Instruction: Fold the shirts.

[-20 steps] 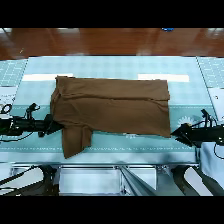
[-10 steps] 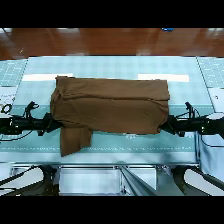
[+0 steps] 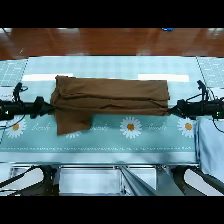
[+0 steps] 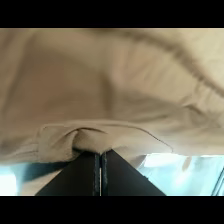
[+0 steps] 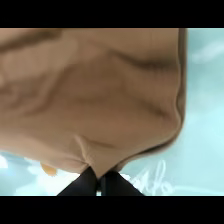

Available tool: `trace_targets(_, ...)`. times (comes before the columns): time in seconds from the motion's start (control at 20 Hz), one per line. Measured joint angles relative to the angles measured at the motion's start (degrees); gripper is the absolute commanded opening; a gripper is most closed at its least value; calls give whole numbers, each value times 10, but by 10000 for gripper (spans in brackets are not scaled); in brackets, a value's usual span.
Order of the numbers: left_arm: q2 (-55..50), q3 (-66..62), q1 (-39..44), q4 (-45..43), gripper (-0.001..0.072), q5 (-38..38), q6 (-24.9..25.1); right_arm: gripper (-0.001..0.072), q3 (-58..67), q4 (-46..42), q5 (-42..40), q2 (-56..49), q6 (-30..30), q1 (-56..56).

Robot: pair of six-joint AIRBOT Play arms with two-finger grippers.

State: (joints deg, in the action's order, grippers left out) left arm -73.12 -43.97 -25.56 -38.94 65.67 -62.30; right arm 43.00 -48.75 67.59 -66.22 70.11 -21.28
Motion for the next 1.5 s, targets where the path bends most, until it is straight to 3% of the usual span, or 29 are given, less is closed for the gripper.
trace_targets(0.3,-125,-188,77,16,24,-27,-44,18,90,48,-46,-105,-17,16)
trace_targets(0.65,-307,-415,119,19,24,5,-127,18,249,61,-72,-254,-18,42)
trace_targets(1.0,-372,-500,124,19,26,6,-158,19,336,63,-82,-324,-15,45)
trace_targets(1.05,-374,-504,124,19,74,0,-160,41,340,62,-85,-327,-14,46)
trace_targets(1.1,-376,-506,125,19,304,-4,-161,299,343,63,-90,-331,-14,46)
trace_targets(1.15,-379,-508,126,19,503,-9,-162,421,345,62,-94,-333,-13,46)
trace_targets(1.5,-360,-542,75,-20,506,95,-169,422,374,52,-50,-305,7,-12)
